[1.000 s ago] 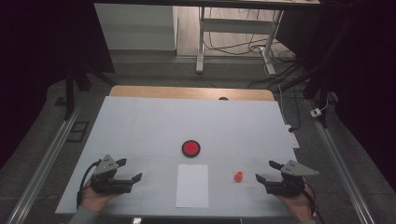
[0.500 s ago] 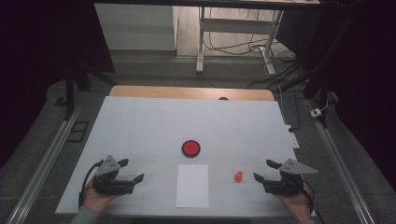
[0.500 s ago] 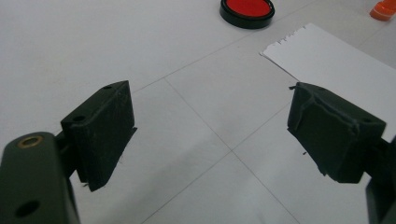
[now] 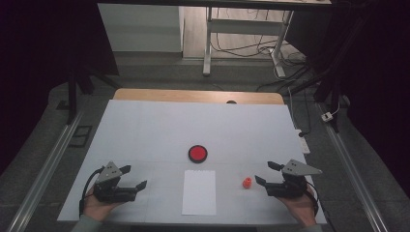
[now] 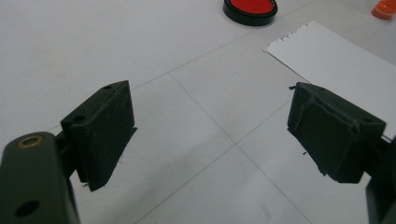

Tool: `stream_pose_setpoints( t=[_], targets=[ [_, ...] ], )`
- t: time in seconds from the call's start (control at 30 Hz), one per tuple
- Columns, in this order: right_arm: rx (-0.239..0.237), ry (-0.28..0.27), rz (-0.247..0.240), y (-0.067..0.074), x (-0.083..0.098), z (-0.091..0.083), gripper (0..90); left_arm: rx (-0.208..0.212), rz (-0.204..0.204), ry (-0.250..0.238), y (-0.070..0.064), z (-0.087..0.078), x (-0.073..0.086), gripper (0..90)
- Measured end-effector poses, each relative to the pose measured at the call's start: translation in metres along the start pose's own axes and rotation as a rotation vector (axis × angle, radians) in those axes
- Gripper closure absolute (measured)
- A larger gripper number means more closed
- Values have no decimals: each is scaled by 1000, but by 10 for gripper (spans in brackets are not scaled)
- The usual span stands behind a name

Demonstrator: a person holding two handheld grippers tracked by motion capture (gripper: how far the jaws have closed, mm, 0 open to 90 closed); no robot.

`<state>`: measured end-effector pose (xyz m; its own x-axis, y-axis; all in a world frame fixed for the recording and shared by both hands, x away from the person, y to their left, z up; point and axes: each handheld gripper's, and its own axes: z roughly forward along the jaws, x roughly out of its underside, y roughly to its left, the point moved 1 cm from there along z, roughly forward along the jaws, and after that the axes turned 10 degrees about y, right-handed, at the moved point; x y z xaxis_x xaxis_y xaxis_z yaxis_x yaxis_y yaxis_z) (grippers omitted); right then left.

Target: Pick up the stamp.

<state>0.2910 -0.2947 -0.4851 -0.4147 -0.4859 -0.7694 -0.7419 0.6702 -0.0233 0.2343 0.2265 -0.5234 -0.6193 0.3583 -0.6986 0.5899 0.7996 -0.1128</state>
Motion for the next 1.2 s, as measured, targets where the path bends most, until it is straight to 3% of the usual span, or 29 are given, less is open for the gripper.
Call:
stream_pose_setpoints(
  t=[0.37, 0.63, 1.2],
  targets=[
    [-36, 9, -23, 11, -6, 5, 265, 0, 1, 9, -2, 1, 1, 152],
    [-68, 57, -37, 20, -5, 18, 282, 9, 3, 17, -2, 2, 1, 152],
    [-50, 146, -45, 23, 0, 37, 420, 8, 9, 23, -4, 4, 1, 152]
  ],
)
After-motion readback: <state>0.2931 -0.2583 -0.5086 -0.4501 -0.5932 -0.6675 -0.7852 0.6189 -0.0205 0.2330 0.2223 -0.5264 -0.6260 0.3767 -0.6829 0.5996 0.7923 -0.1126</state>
